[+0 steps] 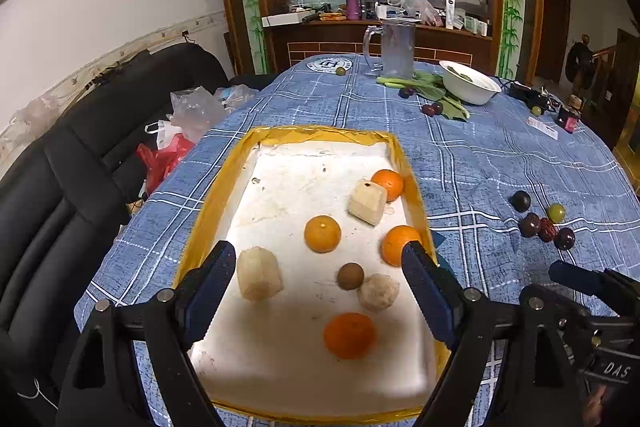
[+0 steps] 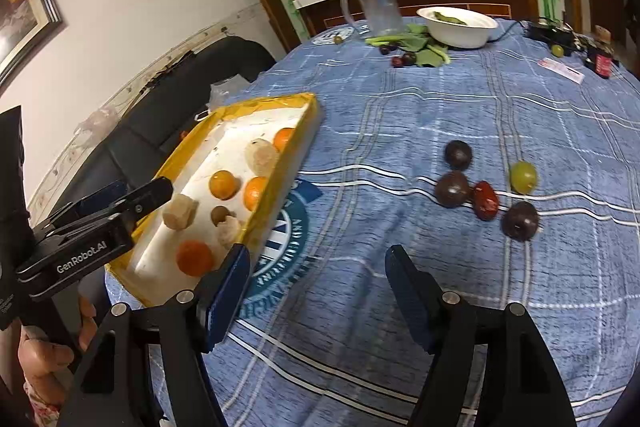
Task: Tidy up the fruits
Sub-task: 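Move both open tools to the dark plums beside the tray, then grasp a dark plum with the right tool while the left tool grasps another dark plum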
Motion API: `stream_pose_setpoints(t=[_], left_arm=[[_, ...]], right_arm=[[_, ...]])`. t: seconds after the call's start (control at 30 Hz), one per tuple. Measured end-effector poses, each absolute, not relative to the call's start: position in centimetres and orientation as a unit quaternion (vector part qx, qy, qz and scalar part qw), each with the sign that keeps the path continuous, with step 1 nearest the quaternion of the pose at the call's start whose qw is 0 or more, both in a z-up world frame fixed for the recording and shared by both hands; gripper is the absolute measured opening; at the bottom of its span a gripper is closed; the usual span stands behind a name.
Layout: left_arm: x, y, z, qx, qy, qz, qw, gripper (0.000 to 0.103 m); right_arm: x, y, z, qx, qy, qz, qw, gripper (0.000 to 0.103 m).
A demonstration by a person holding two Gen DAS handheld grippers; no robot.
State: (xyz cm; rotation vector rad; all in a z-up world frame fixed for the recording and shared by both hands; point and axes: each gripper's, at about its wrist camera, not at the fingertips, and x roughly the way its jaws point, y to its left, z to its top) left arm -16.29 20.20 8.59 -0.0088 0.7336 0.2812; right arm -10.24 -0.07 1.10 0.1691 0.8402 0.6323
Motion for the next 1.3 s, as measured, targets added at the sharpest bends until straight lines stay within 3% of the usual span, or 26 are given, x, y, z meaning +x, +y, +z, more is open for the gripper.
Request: stream_pose_setpoints(t=[0.53, 0.87, 1.07, 1.13, 1.2, 1.3], left_arm=[[-14.7, 17.8, 7.5, -0.025, 0.379, 0.084, 0.921, 0.085], [-12.4, 12.2, 6.5, -0.004, 0.406, -0.01, 0.914, 0.084], [-10.0, 10.3, 6.0, -0.024, 0.41, -0.066, 0.909, 0.083], [-9.1, 9.4, 5.8, -0.01, 0.409, -0.076, 0.909, 0.073], [-8.3, 8.3, 5.4, 0.009, 0.413, -0.094, 0.906, 0.055], [-6.9, 6.7, 4.5, 0.037, 0.418, -0.106, 0.901, 0.051]], right_arm=[[-7.4, -12.1, 0.2, 0.074, 0.415, 0.173, 0.89, 0.075], [-4.6, -8.7, -0.8, 0.001, 0.431, 0.202, 0.88, 0.075], [-3.6, -6.2, -1.8, -0.059, 0.429, 0.221, 0.874, 0.043], [-3.4, -5.9, -2.0, -0.075, 0.423, 0.216, 0.877, 0.04], [-3.3, -5.9, -2.0, -0.076, 0.417, 0.218, 0.879, 0.036], [-3.0, -6.3, -2.2, -0.072, 0.418, 0.22, 0.878, 0.03]])
